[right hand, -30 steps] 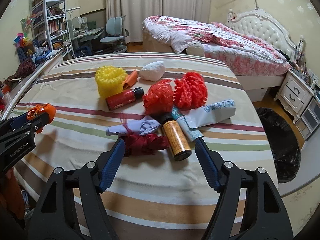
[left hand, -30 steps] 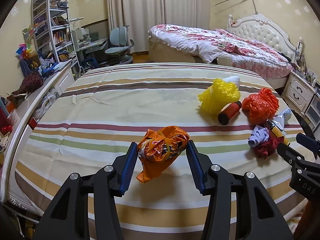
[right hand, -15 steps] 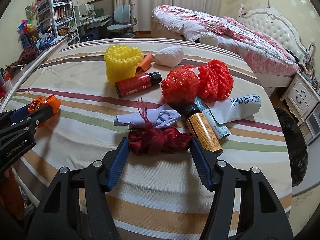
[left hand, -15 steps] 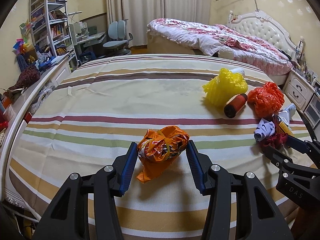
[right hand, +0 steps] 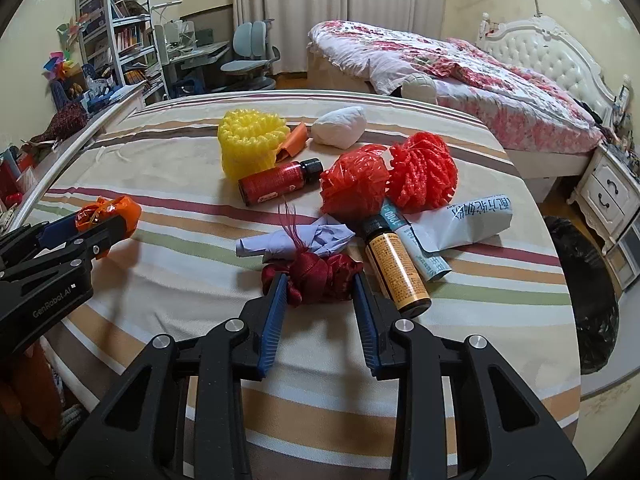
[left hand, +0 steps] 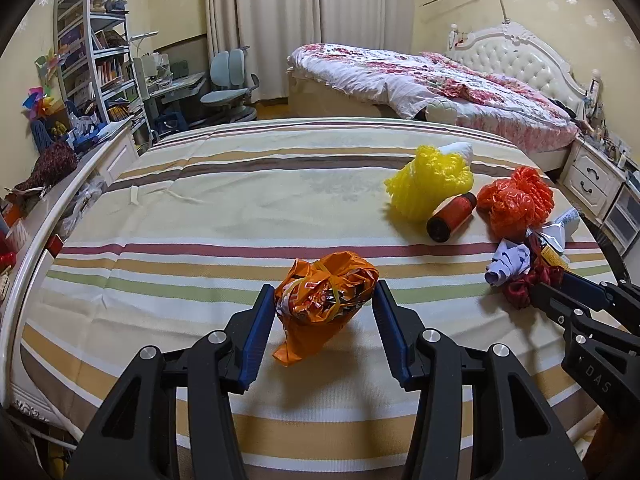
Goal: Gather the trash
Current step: 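Lift the orange bag with the left tool while the right tool grasps the dark red ribbon bundle, then carry both items over the black bin and open both tools to drop them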
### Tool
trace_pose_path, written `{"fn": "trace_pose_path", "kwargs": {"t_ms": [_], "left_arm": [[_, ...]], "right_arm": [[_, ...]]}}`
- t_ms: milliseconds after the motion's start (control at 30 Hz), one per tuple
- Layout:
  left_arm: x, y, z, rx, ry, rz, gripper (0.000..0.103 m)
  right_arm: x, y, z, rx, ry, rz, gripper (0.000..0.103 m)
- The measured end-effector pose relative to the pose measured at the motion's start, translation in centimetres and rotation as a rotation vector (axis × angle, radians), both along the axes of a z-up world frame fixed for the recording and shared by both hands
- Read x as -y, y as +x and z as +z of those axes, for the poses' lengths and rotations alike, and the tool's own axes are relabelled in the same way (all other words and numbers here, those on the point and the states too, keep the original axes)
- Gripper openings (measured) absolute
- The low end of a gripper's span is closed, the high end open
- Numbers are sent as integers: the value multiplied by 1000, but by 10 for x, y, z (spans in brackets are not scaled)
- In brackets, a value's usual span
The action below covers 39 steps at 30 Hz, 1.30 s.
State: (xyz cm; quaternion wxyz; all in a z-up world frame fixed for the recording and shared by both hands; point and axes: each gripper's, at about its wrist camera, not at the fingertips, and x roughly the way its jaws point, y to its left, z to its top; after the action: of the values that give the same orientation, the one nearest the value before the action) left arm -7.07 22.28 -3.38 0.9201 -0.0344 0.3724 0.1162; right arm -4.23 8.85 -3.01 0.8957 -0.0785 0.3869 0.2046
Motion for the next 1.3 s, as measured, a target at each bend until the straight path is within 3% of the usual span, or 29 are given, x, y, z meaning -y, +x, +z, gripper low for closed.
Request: {"fn": "trace_pose_path", "kwargs": {"t_ms": [167, 300, 467, 733, 1000, 1300], "left_arm": [[2, 0, 1, -2, 1, 1, 50], [1, 1, -1, -6, -4, 7, 50], [2, 1, 2, 10, -7, 10, 50], [15, 1, 15, 50, -13, -21, 50], [50, 13, 34, 103, -20, -105, 50], [118, 45, 47, 147, -14, -246, 50]], "right_arm": [[1, 2, -4, -13, 0, 4, 33], [-1, -1, -3, -2, -2, 17, 24], [2, -2, 2, 8, 10, 11, 20], [20, -6, 26, 86, 28, -37, 20], [65, -1, 49, 152, 56, -146, 20], [143, 19, 55, 187, 50, -326, 20]]}}
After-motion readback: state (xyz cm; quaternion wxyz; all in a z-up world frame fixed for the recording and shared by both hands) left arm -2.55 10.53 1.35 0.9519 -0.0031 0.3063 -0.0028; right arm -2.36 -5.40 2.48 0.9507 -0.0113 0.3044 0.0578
